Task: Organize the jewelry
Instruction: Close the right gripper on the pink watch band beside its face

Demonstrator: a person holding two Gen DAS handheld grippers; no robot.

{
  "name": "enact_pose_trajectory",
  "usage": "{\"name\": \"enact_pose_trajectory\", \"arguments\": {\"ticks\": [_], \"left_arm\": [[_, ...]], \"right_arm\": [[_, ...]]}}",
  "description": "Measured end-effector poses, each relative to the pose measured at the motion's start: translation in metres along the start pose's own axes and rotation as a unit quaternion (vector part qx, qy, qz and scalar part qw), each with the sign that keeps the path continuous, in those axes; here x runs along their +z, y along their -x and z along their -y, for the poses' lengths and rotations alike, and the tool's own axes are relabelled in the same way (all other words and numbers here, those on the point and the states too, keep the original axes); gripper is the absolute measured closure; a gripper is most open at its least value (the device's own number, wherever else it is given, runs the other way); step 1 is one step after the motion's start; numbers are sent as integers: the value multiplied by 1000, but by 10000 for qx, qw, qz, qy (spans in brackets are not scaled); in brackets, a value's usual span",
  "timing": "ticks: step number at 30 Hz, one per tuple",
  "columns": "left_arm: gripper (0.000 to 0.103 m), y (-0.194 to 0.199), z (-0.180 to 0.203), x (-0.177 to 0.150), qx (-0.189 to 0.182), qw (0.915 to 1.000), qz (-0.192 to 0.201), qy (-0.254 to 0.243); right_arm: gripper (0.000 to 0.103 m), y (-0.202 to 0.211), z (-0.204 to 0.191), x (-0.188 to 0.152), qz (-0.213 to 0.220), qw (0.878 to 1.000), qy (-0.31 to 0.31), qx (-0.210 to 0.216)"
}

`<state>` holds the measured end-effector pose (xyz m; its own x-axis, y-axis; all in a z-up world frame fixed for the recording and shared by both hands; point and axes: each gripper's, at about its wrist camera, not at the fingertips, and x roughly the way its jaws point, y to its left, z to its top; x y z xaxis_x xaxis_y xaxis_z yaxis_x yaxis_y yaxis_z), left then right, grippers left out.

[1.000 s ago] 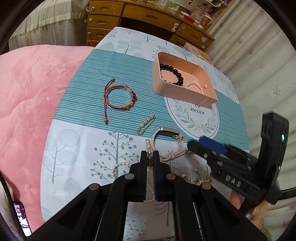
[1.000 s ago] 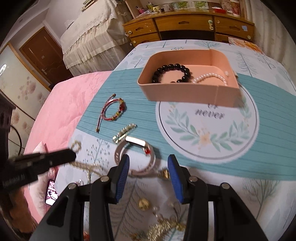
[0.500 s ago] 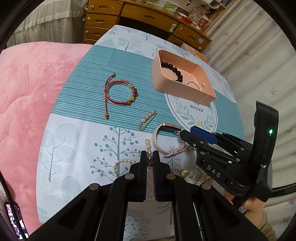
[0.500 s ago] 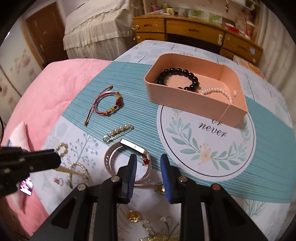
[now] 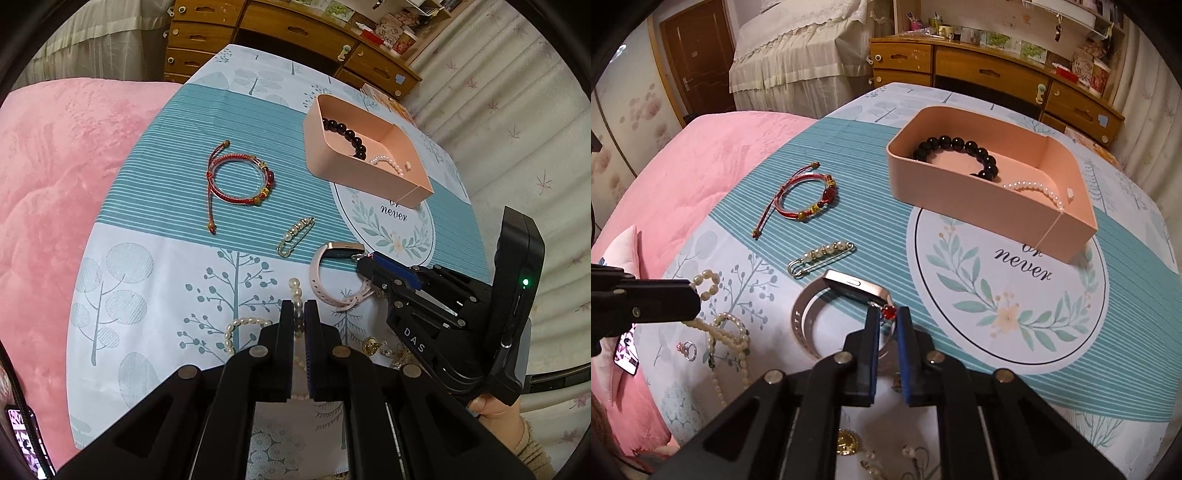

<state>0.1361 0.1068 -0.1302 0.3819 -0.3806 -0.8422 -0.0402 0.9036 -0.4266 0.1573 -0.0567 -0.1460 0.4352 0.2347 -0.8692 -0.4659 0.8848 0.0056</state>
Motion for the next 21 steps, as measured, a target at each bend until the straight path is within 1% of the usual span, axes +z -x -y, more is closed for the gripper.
{"name": "enact_pose_trajectory", "arguments": {"ticks": [8,13,14,17,21], "left_arm": [[100,-1,1,-2,20,10000,-13,-42],[100,-1,2,-2,32,10000,5,-61],[100,-2,3,-2,37,10000,5,-67],[100,-3,4,-1,34,10000,-10,-82],[100,-2,8,0,52,9999,-7,-123]], "right_arm": [[95,6,-4,-5,271,9996,43,-41],[95,16,0,-8,514,9980,-216,301],[98,18,2,-8,570,9973,-280,378],[98,23,9,-6,730,9939,-526,632],[98,28,12,-7,845,9912,-677,766]]}}
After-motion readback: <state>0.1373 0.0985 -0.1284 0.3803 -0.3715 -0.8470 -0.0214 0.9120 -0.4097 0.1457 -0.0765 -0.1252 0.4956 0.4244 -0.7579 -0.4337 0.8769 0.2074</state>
